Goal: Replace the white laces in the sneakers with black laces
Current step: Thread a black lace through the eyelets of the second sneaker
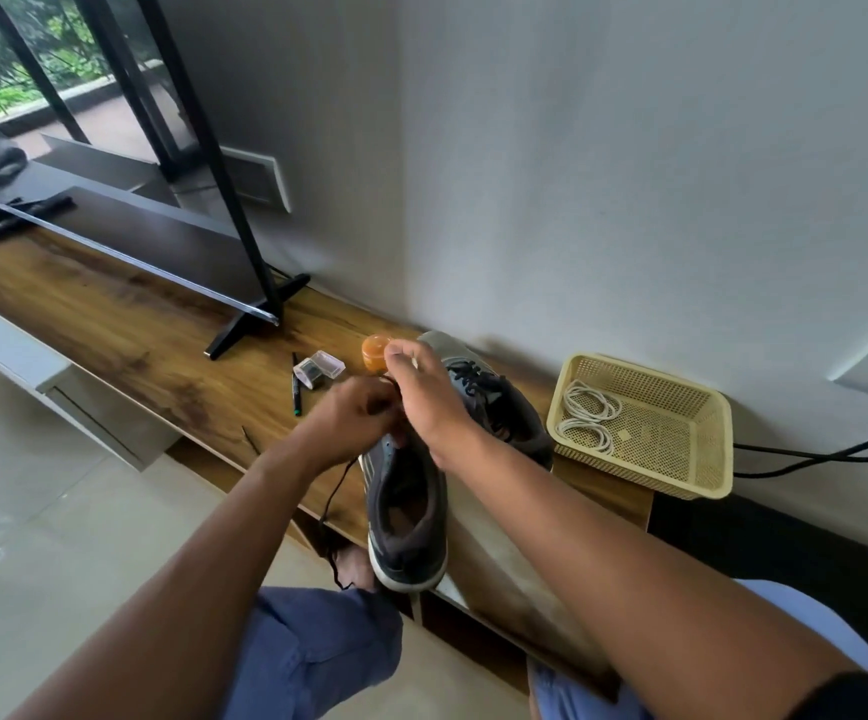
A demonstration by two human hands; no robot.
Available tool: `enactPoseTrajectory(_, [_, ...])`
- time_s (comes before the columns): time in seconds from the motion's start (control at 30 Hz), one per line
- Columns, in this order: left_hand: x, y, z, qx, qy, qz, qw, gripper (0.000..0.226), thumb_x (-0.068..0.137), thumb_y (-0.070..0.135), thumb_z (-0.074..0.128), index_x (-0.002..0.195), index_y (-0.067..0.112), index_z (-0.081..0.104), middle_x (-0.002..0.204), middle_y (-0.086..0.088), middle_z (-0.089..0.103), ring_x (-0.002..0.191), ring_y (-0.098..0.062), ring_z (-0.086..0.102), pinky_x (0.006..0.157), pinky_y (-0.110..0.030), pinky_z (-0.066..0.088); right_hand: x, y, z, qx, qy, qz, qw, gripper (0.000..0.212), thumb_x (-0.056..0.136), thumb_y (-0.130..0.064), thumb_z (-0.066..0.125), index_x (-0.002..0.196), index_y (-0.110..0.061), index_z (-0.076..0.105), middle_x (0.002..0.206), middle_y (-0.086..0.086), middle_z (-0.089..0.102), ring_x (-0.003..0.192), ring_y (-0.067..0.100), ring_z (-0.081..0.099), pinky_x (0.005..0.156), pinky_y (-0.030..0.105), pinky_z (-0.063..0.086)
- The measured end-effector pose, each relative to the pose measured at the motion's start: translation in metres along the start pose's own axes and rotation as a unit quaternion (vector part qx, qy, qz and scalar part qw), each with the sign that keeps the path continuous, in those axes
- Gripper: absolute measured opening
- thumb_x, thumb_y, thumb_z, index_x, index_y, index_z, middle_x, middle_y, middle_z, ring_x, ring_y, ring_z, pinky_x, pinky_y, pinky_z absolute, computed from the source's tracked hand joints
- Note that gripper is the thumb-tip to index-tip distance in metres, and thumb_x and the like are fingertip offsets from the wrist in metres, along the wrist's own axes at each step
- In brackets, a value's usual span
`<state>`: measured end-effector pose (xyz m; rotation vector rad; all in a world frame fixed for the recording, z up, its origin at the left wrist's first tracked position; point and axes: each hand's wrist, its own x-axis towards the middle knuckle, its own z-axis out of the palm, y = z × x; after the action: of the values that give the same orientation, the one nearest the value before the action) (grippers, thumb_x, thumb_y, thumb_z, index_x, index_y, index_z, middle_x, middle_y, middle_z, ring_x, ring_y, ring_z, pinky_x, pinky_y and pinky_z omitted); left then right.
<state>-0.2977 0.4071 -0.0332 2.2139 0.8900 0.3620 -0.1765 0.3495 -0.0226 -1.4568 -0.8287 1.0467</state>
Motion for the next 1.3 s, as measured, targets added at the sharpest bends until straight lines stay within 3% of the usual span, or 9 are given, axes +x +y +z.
enactPoseTrajectory(0.1, [0.002,-0.004,0.008,0.046,-0.047,-0.027,0.997,0.013,0.096,0.023,0.066,0.096,0.021,0.078,0.088,0.010,0.072,0.083,-0.005,0.068,0.077,-0.032,0.057,0.004,-0.004,-0.004,0.080,-0.005,0.018,0.997,0.027,0.094,-0.007,0.068,0.118,-0.017,0.063,0.110,0.005,0.074,0.090,0.015,0.073,0.088,0.030,0.058])
enactPoseTrajectory(0.2, [0.003,-0.006,0.008,-0.010,-0.083,-0.076,0.994,0.023,0.101,0.026,0.066,0.083,0.032,0.079,0.072,0.022,0.068,0.070,0.004,0.061,0.069,-0.023,0.045,0.007,-0.022,-0.018,0.144,0.014,0.013,0.989,0.029,0.090,0.003,0.066,0.115,-0.012,0.064,0.086,0.012,0.072,0.067,0.021,0.065,0.065,0.030,0.055])
enactPoseTrajectory(0.3, [0.004,-0.011,0.005,-0.168,-0.013,-0.199,0.965,0.021,0.102,0.027,0.065,0.096,0.021,0.084,0.098,0.006,0.073,0.086,-0.009,0.060,0.068,-0.024,0.044,0.014,-0.039,-0.035,0.207,0.053,0.008,0.977,0.027,0.089,0.005,0.067,0.111,-0.011,0.064,0.077,0.009,0.068,0.054,0.019,0.055,0.056,0.032,0.046])
enactPoseTrajectory(0.4, [0.008,-0.029,0.001,-0.333,0.072,-0.320,0.884,0.020,0.099,0.027,0.068,0.099,0.014,0.083,0.114,-0.008,0.075,0.070,-0.013,0.048,0.053,-0.022,0.034,0.017,-0.048,-0.051,0.212,0.092,0.002,0.973,0.029,0.089,0.004,0.067,0.116,-0.006,0.065,0.074,0.009,0.067,0.049,0.016,0.050,0.048,0.028,0.039])
enactPoseTrajectory(0.57, [0.006,-0.055,-0.005,-0.207,0.164,-0.439,0.859,0.019,0.091,0.025,0.067,0.087,0.013,0.081,0.082,-0.002,0.076,0.057,-0.013,0.049,0.051,-0.021,0.036,0.017,-0.057,-0.075,0.212,0.128,-0.001,0.969,0.022,0.094,0.005,0.062,0.113,-0.001,0.070,0.084,0.012,0.072,0.051,0.015,0.054,0.043,0.024,0.038])
enactPoseTrajectory(0.77, [-0.002,-0.065,-0.008,-0.049,0.165,-0.455,0.873,0.017,0.084,0.023,0.068,0.074,0.013,0.078,0.069,-0.002,0.076,0.067,-0.022,0.064,0.074,-0.036,0.058,0.025,-0.058,-0.101,0.221,0.198,-0.015,0.955,0.029,0.101,0.006,0.043,0.110,0.000,0.070,0.093,0.016,0.072,0.056,0.018,0.063,0.051,0.029,0.052])
enactPoseTrajectory(1.1, [-0.008,-0.062,-0.016,-0.055,0.116,-0.466,0.876,0.037,0.078,0.034,0.066,0.105,0.009,0.071,0.086,-0.008,0.073,0.076,-0.024,0.063,0.067,-0.032,0.055,0.024,-0.055,-0.106,0.157,0.214,-0.031,0.964,0.040,0.101,0.009,0.037,0.123,-0.010,0.064,0.121,0.011,0.065,0.065,0.018,0.074,0.053,0.029,0.056])
enactPoseTrajectory(1.23, [-0.001,-0.027,-0.020,-0.069,0.146,-0.356,0.921,0.025,0.074,0.032,0.069,0.098,0.022,0.070,0.106,-0.006,0.065,0.104,-0.030,0.059,0.094,-0.047,0.055,0.021,-0.042,-0.087,0.075,0.154,-0.032,0.985,0.043,0.100,0.011,0.039,0.130,-0.013,0.061,0.124,0.008,0.062,0.066,0.022,0.073,0.046,0.028,0.052])
enactPoseTrajectory(1.3, [0.003,-0.011,-0.020,-0.088,0.189,-0.279,0.937,0.018,0.079,0.037,0.065,0.092,0.031,0.075,0.103,0.004,0.072,0.104,-0.025,0.064,0.093,-0.045,0.054,0.019,-0.035,-0.076,0.045,0.114,-0.035,0.992,0.039,0.103,0.008,0.041,0.130,-0.012,0.061,0.123,0.008,0.062,0.066,0.024,0.072,0.045,0.029,0.051])
